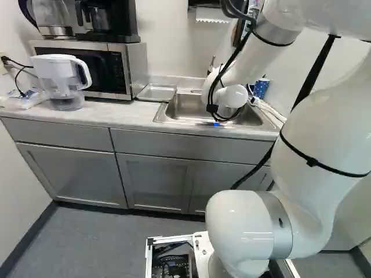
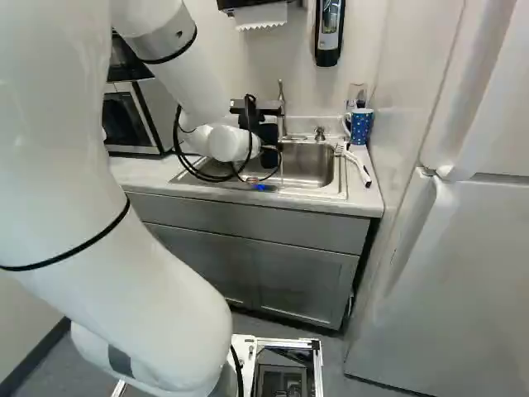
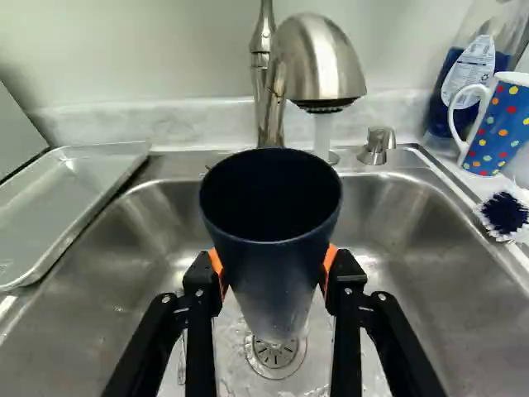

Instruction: Rinse the cup and place it in the tray

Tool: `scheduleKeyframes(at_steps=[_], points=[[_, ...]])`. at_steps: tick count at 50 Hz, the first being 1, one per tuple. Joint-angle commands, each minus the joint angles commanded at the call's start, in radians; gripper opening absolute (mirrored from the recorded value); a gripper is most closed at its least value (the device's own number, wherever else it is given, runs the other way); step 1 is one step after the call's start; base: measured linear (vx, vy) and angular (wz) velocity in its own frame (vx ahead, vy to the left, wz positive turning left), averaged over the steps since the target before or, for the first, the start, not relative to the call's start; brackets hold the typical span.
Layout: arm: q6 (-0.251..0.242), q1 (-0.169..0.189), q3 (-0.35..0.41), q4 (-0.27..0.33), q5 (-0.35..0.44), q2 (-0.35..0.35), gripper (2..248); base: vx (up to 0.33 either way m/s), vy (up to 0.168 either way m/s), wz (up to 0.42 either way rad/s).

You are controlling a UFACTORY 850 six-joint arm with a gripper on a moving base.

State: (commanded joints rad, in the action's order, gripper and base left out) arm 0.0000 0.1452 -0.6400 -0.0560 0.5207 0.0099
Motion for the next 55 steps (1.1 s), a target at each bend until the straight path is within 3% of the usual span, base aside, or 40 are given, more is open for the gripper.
scheduleKeyframes(at_steps=[22, 55], points=[[0.000, 0.044, -0.014, -0.001, -0.027, -0.014, 125, 0.000, 0.000, 0.000], [0.000, 0.041, -0.055, -0.001, -0.027, -0.054, 125, 0.000, 0.000, 0.000]])
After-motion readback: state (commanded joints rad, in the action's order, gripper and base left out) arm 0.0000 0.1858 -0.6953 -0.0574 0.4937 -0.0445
